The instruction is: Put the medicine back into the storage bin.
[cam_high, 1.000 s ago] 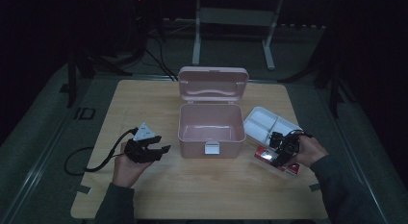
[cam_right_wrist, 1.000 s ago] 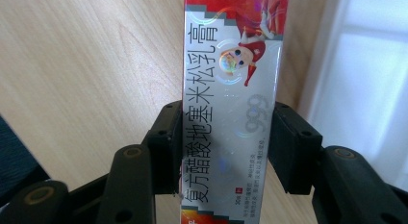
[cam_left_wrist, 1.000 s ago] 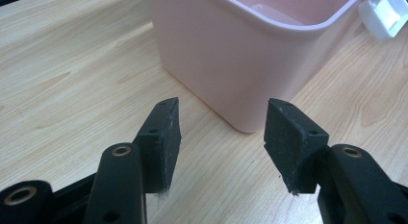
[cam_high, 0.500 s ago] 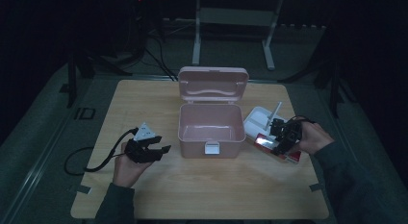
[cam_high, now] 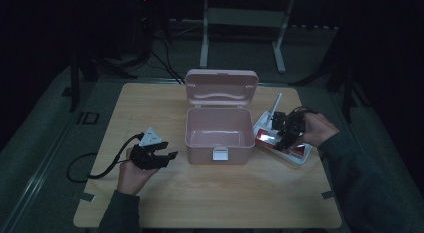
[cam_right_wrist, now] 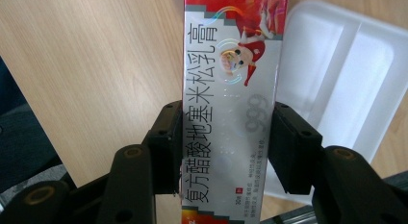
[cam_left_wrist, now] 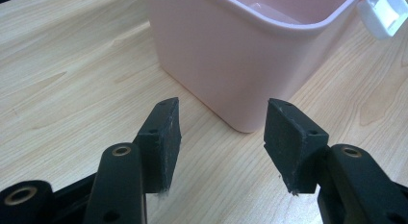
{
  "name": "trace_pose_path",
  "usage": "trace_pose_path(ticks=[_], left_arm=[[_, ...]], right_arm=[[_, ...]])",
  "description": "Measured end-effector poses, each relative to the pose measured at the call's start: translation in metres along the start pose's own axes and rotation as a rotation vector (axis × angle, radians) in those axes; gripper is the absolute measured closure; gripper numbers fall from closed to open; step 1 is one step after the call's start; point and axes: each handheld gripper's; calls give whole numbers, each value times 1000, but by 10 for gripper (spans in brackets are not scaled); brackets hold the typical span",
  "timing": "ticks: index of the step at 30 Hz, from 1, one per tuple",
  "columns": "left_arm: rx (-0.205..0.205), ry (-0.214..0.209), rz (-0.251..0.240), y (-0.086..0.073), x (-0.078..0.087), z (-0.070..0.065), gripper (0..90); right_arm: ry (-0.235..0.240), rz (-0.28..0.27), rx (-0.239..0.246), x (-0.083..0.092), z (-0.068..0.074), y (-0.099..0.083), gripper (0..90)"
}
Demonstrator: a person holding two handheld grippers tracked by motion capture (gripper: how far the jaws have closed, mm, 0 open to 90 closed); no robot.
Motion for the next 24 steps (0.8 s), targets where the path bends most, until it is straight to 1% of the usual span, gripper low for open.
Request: trace_pose_path(ticks=[6, 10, 14, 22, 24], left_arm=[[4, 0, -4, 0, 1, 0, 469], [5, -1, -5, 0, 1, 0, 469], [5, 0, -5, 0, 1, 0, 468], [7, -1, -8, 0, 1, 0, 468], [7, -2, -8, 0, 1, -1, 469]], right_arm=[[-4, -1, 45, 7, -3, 19, 511], [0, -23, 65, 11, -4, 32, 511], [5, -37, 90, 12, -2, 45, 510], [-2, -40, 143, 16, 2, 71, 510], [4, -34, 163, 16, 3, 78, 510]])
Point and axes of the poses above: each handheld gripper's, and its own axes: x roughly backward along the jaws, y roughly out of its top, z roughly to its left, and after that the axes turned 2 degrees about z, right-handed
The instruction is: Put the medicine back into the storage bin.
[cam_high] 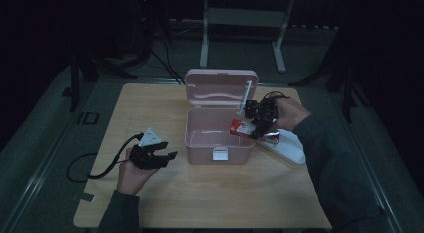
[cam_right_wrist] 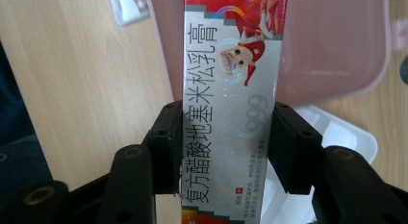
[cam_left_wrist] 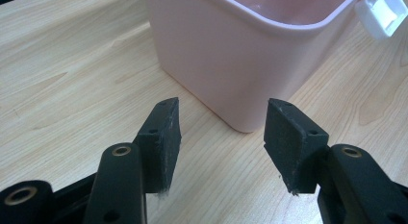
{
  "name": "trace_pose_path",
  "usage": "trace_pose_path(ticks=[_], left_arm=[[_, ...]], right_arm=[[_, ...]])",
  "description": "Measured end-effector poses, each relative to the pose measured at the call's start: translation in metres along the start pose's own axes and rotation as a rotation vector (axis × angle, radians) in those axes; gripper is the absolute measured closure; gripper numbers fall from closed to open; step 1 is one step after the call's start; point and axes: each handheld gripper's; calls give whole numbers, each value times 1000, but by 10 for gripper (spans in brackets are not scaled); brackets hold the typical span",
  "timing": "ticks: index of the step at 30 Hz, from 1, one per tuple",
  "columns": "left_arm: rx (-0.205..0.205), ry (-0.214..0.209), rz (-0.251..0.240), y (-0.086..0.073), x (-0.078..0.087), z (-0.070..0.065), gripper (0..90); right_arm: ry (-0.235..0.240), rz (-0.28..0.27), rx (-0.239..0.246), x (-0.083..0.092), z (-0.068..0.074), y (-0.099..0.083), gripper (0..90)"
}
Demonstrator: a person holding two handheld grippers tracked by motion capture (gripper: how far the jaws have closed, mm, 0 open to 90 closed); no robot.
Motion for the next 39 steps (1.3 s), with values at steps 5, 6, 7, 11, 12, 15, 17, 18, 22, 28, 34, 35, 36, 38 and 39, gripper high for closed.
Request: trace_pose_path(ticks=[5, 6, 7, 11, 12, 15, 17, 18, 22, 28, 34, 35, 36, 38, 39], left_arm=[[0, 0, -2, 0, 0, 0, 469], [-2, 1, -2, 0, 0, 0, 469], [-2, 1, -2, 0, 1, 0, 469], [-1, 0, -2, 0, 1, 0, 469], [-1, 1, -2, 0, 0, 0, 469], [-1, 0, -1, 0, 0, 0, 469], [-3, -1, -1, 0, 1, 0, 469], [-6, 0, -1, 0, 1, 0, 469], [-5, 1, -2, 0, 1, 0, 469], [-1, -3, -1, 0, -1, 0, 469], [-1, -2, -3, 0, 0, 0, 469], [-1, -2, -2, 0, 0, 0, 469], [-1, -1, -2, 0, 0, 0, 469], [0, -1, -3, 0, 0, 0, 469], [-1, -1, -3, -1, 0, 0, 469]], right_arm=[[2, 8, 39, -2, 1, 16, 510], [-1, 10, 44, -2, 2, 19, 510], [-1, 13, 49, -3, 2, 21, 510], [10, 9, 69, -4, 2, 32, 510], [10, 8, 77, -4, 3, 35, 510], [8, 11, 98, -7, 6, 43, 510], [12, 9, 114, -8, 7, 48, 510], [18, 5, 116, -9, 8, 50, 510], [20, 13, 127, -15, 6, 55, 510], [22, 10, 140, -19, 5, 58, 510], [34, 18, 151, -28, 5, 64, 510], [41, 16, 156, -31, 5, 66, 510], [41, 16, 156, -31, 5, 66, 510], [44, 25, 167, -33, 5, 68, 510], [45, 27, 171, -35, 5, 68, 510]])
Point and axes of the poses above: each handheld gripper's, and its own axes: x roughly backward along the jaws, y roughly out of its top, z roughly to its left, and after that the axes turned 2 degrees about z, right-handed
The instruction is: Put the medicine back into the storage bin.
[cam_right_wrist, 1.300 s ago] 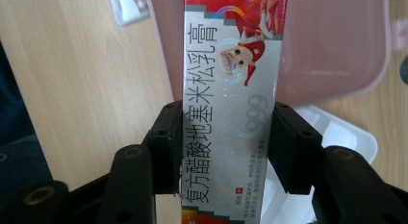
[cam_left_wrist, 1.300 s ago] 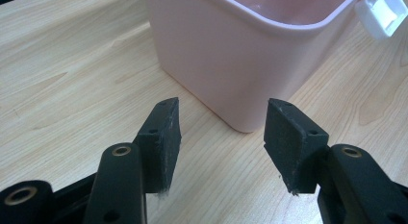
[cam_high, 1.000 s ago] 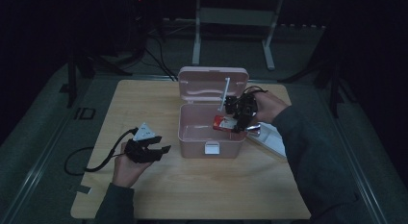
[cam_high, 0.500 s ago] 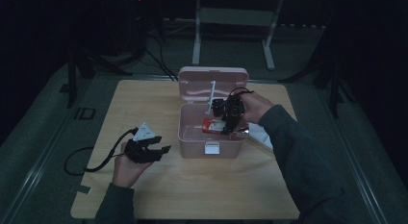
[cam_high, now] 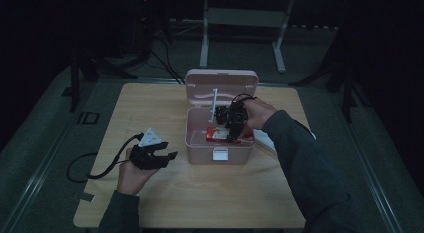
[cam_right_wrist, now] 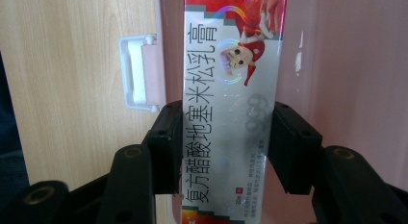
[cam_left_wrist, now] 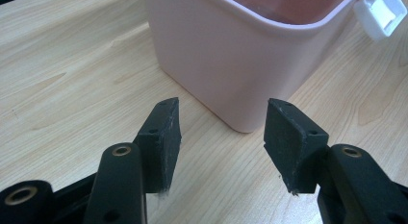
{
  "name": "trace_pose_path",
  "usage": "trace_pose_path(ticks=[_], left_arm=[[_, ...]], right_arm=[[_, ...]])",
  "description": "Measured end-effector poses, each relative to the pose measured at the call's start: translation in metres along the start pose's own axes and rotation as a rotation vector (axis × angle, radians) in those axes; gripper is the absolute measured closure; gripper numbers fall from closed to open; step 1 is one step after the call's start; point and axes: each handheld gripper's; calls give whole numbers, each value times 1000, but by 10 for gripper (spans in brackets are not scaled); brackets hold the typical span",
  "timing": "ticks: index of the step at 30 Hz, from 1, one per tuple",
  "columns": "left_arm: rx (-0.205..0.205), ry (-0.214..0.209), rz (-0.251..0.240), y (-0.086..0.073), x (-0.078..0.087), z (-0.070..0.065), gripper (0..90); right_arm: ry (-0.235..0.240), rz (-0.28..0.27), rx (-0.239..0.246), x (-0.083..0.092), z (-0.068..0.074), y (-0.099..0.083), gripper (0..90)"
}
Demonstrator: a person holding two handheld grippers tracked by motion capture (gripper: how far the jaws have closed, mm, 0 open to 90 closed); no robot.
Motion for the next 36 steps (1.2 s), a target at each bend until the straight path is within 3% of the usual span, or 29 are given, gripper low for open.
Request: trace_pose_path(ticks=[20, 36], left_arm=[[-1, 3, 0, 0, 1, 0, 469], [0, 1, 3, 0, 0, 0, 469]], right_arm=[[25, 6, 52, -6, 4, 1, 509], [46, -12, 42, -9, 3, 3, 506]])
Point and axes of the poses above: each handheld gripper's, and its own axes: x roughly backward along the jaws, y roughly out of its top, z roughly to its left, and after that the axes turned 2 degrees about z, right-handed
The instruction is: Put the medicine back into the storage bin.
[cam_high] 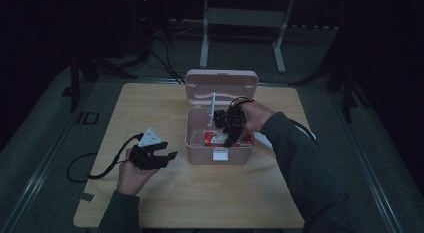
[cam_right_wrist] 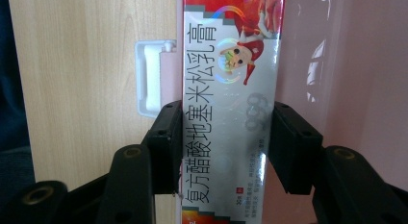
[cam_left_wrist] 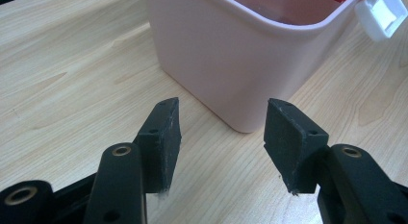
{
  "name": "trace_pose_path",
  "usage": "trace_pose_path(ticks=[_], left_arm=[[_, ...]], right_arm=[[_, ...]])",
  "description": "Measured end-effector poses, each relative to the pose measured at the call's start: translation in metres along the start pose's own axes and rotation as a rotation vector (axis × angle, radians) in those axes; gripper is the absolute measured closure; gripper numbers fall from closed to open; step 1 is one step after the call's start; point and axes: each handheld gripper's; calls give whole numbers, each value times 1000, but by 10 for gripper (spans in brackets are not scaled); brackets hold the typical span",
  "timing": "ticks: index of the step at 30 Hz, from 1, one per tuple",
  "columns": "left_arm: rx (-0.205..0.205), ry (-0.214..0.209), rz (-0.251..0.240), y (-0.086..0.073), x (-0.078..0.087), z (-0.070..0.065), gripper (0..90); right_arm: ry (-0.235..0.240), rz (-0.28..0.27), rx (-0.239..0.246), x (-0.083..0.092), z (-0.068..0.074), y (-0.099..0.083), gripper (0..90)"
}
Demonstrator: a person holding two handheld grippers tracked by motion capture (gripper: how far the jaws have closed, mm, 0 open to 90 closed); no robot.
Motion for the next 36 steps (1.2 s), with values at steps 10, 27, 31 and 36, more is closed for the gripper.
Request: trace_pose_path(ticks=[10, 27, 31, 36], left_arm=[[-2, 1, 2, 0, 0, 1, 469], [0, 2, -1, 0, 1, 1, 469], [0, 4, -1, -1, 1, 1, 469], [1, 2, -3, -1, 2, 1, 469]], right_arm=[[36, -35, -56, 0, -7, -6, 470], [-36, -47, -109, 16, -6, -34, 527], [-50, -48, -132, 20, -6, -42, 530], [-70, -58, -178, 23, -9, -57, 515]])
Point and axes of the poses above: each handheld gripper's, and its own axes: x roughly backward along the jaws, y roughly out of its top, z roughly to its left, and after that the axes turned 2 degrees about z, right-handed
